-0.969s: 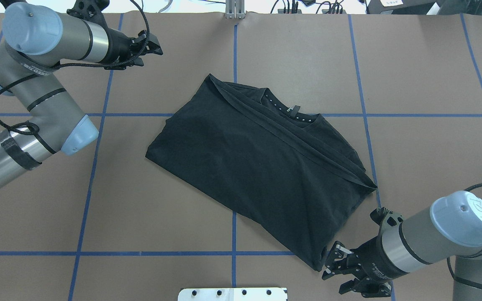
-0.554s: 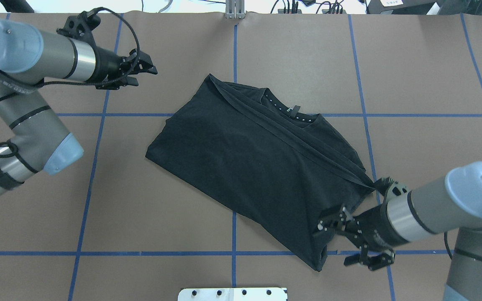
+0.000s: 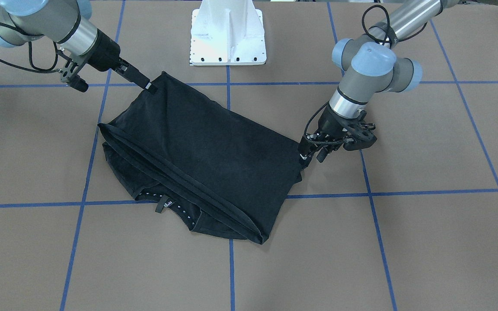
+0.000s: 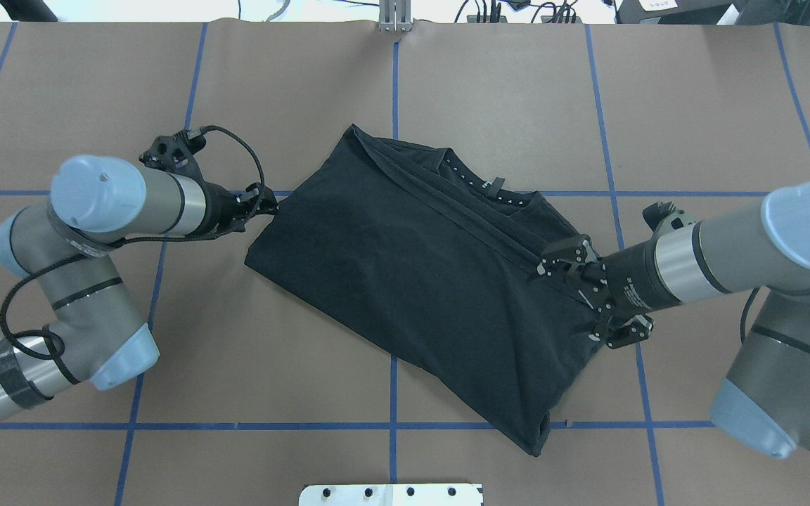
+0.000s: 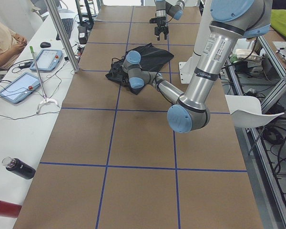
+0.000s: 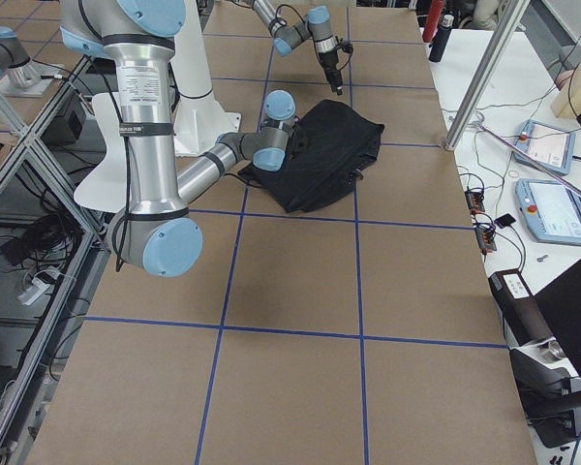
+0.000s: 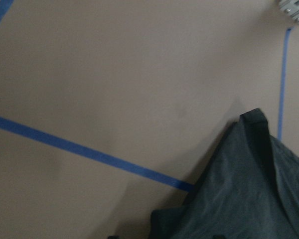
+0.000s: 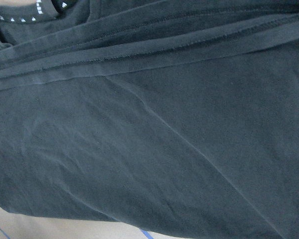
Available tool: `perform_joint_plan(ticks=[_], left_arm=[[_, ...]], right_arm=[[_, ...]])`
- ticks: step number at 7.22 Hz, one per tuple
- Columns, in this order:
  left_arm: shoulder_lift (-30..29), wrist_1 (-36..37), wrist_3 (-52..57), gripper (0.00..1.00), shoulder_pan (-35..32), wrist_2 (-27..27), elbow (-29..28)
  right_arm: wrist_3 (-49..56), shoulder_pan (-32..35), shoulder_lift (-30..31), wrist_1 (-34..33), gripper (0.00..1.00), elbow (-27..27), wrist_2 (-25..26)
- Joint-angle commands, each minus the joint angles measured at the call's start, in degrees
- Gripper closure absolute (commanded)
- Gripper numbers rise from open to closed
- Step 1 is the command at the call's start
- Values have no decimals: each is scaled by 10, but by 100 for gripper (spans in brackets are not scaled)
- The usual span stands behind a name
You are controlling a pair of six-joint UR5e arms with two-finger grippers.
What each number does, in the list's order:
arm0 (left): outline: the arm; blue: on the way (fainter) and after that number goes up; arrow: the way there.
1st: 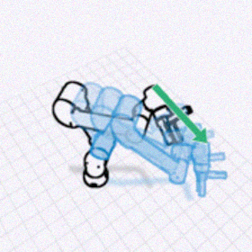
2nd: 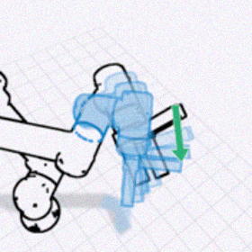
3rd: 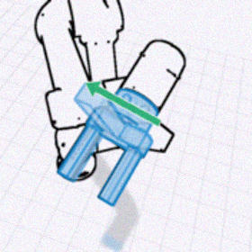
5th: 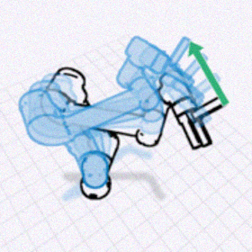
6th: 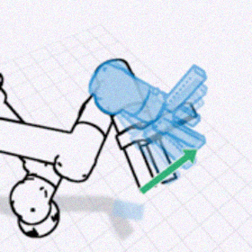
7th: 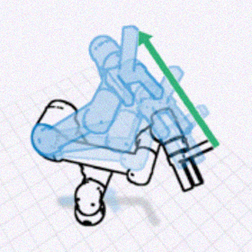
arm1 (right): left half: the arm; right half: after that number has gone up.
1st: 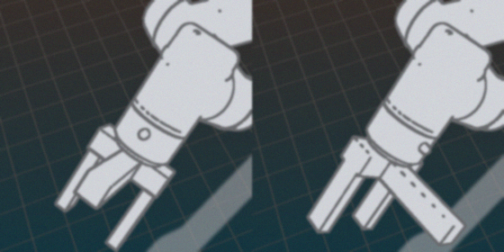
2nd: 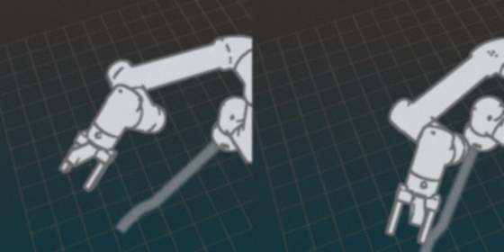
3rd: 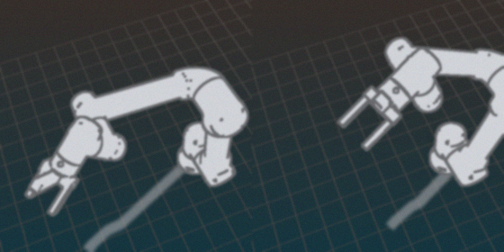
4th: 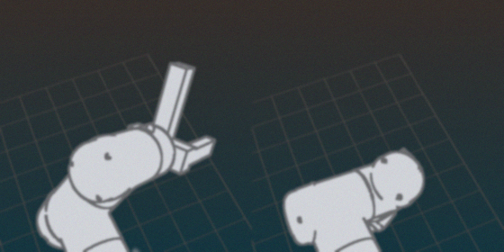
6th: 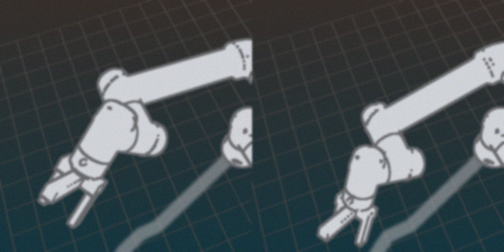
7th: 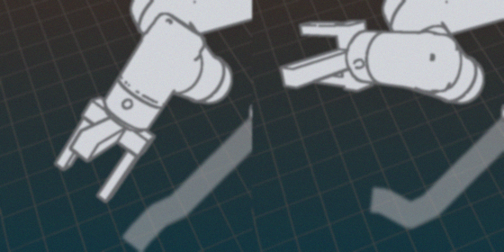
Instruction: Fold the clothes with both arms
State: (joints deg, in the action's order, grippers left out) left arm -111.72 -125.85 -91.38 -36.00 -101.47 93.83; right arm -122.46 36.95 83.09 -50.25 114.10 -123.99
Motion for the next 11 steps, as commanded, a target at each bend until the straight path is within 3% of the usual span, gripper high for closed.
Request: perform_joint_plan(ticks=[1,5,8,11], left_arm=[[4,45,-1,30,13,13,6],[5,60,-3,30,21,10,1],[5,61,-4,43,25,8,1],[5,61,-19,45,37,1,1]], right_arm=[[9,13,-13,-1,0,-17,2],[11,14,-13,-2,0,-20,5],[11,22,-13,-1,0,-20,4],[11,22,-13,-2,0,-20,3]])
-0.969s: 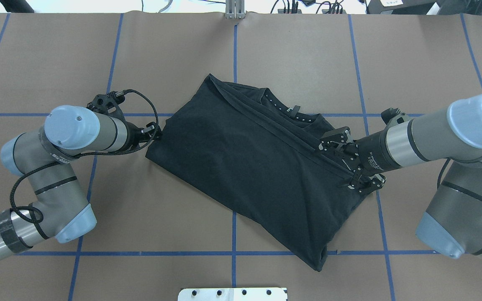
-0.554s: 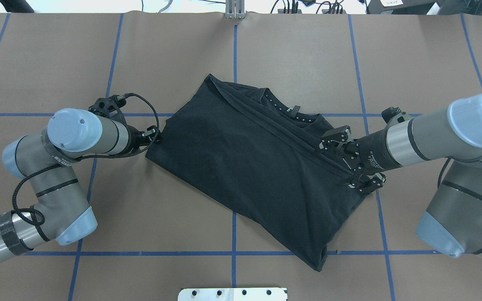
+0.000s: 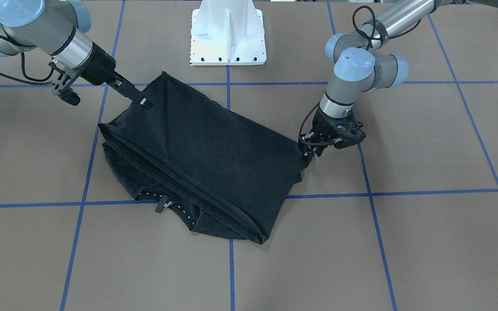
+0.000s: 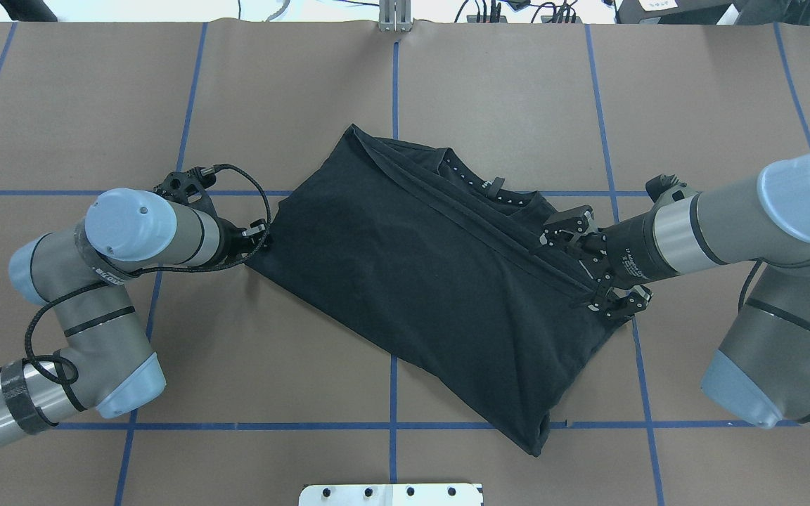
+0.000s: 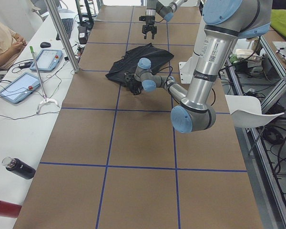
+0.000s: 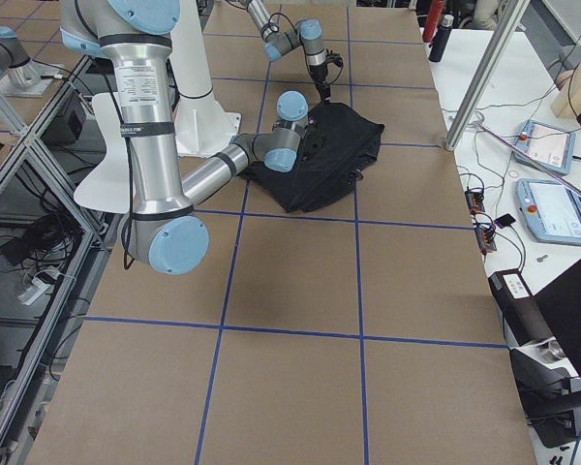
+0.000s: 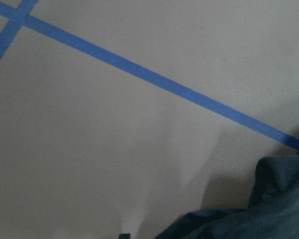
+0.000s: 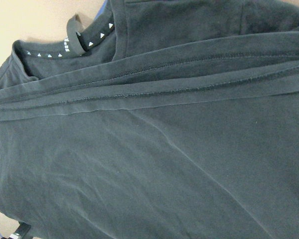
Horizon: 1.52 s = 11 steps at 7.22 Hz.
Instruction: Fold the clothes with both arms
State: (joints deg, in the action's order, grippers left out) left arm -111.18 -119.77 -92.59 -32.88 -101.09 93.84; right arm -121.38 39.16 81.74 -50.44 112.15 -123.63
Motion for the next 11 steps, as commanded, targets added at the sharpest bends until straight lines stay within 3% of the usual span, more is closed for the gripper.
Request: perform_joint_plan(ticks=[1,2,4,6,9,11], left_arm=[[-1,11,-10,51,8,-2,6],[-1,13,-21,100,8,-2,6],[0,14,-22,100,8,-5,7],[0,52,-4,100,-1,-32,48],[-23,37,183,100,-78,-30,39],[-92,-102,239,100,-113,-31,-90]], right_arm=[[-1,1,0,0,0,0,0],[0,2,0,0,0,0,0],[-1,5,1,0,0,1,-4],[-1,11,1,0,0,2,-6],[-1,25,1,0,0,1,-6],[0,42,1,-1,0,-3,0]])
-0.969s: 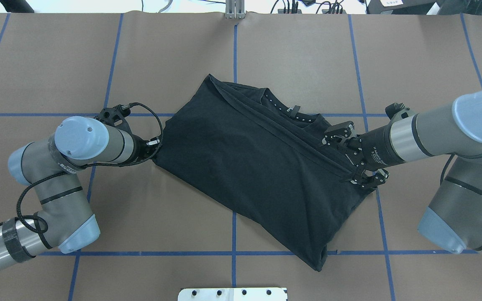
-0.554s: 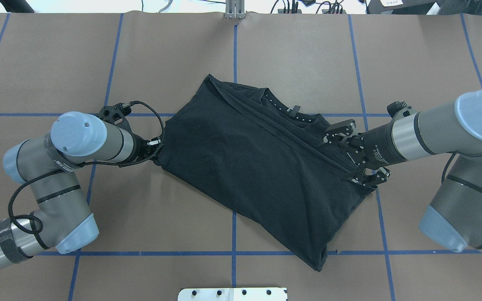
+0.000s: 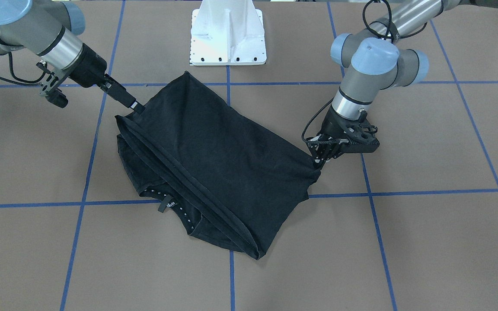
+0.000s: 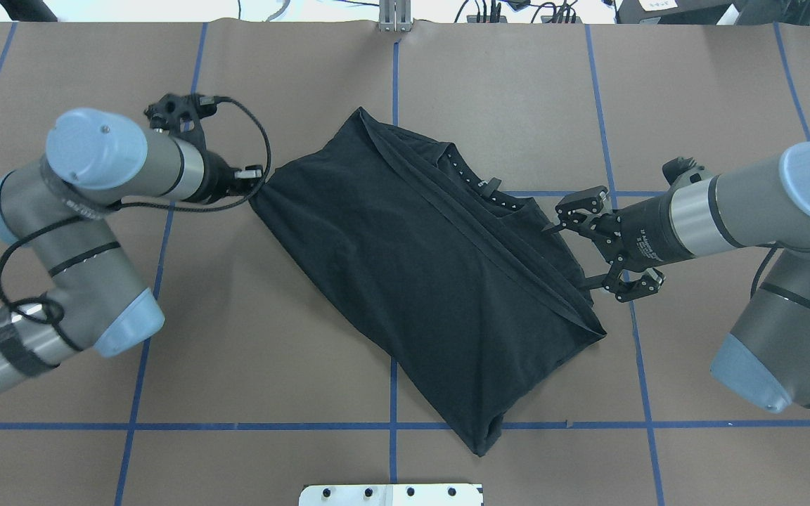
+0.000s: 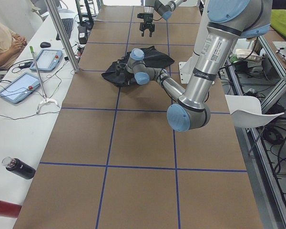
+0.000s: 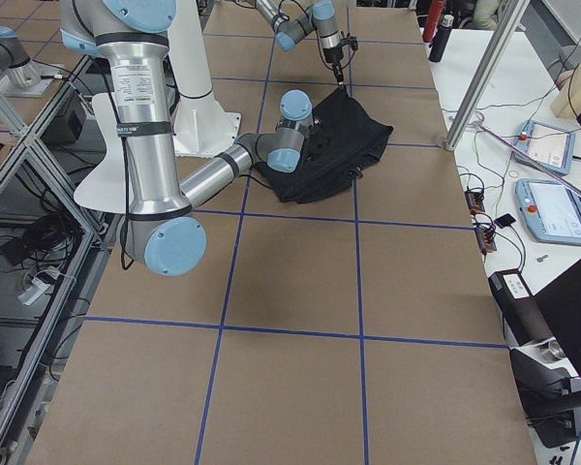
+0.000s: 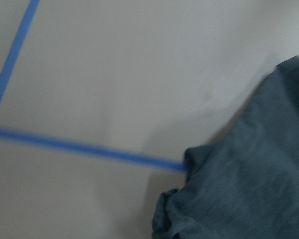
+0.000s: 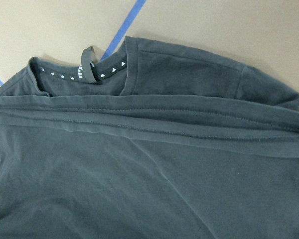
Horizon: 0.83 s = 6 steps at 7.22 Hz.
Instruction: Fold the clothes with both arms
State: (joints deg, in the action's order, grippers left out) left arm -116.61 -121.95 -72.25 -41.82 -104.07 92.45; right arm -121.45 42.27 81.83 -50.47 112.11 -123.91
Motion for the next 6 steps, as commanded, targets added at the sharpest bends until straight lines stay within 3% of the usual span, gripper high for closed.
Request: perform_joint_plan(ticks=[1,5,6], left_arm=[[-89,-153,54,100,-42,0,-174],[-304,-252,116,100,-61,54,-464],[-324,-254,127,100,-62,58,-492]], right_arm=[[1,19,0,-1,0,-4,3],[1,33,0,-1,0,-5,4],[1,33,0,-1,0,-5,7]])
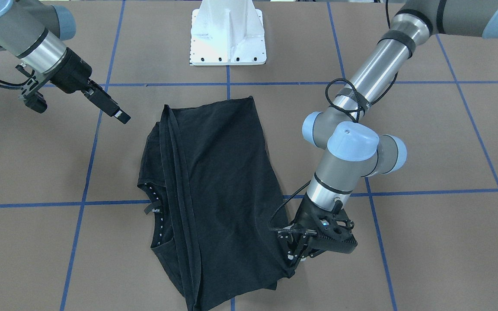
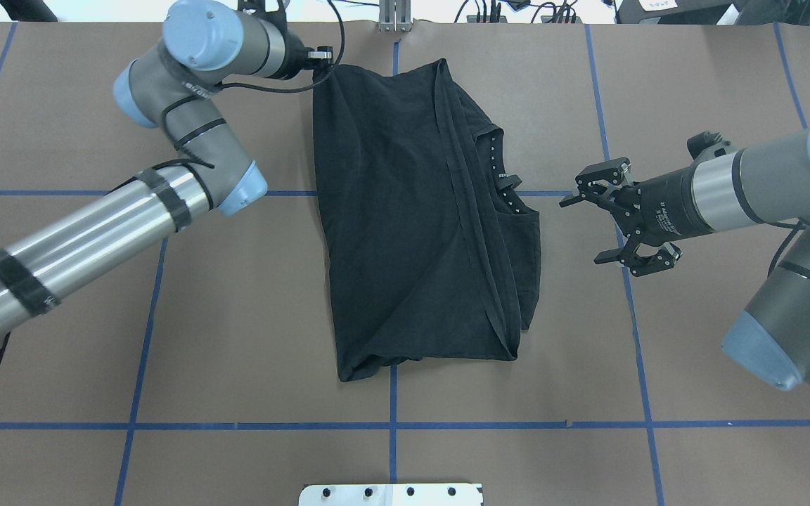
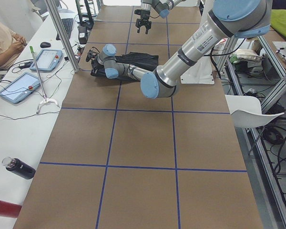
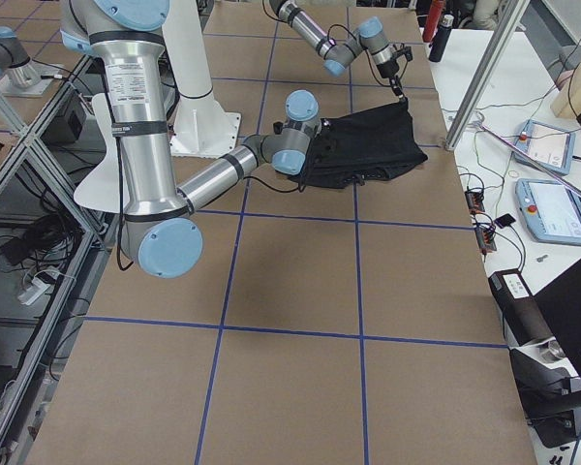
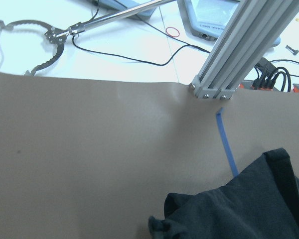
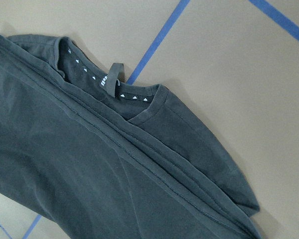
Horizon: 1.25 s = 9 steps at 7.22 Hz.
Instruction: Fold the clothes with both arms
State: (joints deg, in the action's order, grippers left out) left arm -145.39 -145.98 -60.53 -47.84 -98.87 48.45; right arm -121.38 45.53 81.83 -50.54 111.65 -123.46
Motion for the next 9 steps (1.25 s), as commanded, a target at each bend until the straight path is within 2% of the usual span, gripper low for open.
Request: perform_joint_plan(ticks=[1,2,3,4,5,6,7,9], left_arm=[[-61,-15,12,85,-1,13,-76],[-62,-15,12,33,-1,13,-78],[-61,-15,12,0,-11,10,-77],[-48,-12,13,0,-21,-3,-47],[-11,-9,13,0,-28,-21,5],[52,23,11,0,-36,-63,91],[92,37,7,0,-36,-69,143],[124,31,6,0,-35,-70,170]], right_arm=[[0,0,-1,0,0,-4,6],[0,-11,-3,1,0,-7,31],[1,-27,-10,0,0,-8,44],[0,-45,-18,-10,0,-9,65],[1,-76,-28,-44,0,-7,105],[1,-124,-41,-65,0,-8,161],[0,-164,-43,-91,0,-1,219],[11,-260,-44,-161,2,6,344]])
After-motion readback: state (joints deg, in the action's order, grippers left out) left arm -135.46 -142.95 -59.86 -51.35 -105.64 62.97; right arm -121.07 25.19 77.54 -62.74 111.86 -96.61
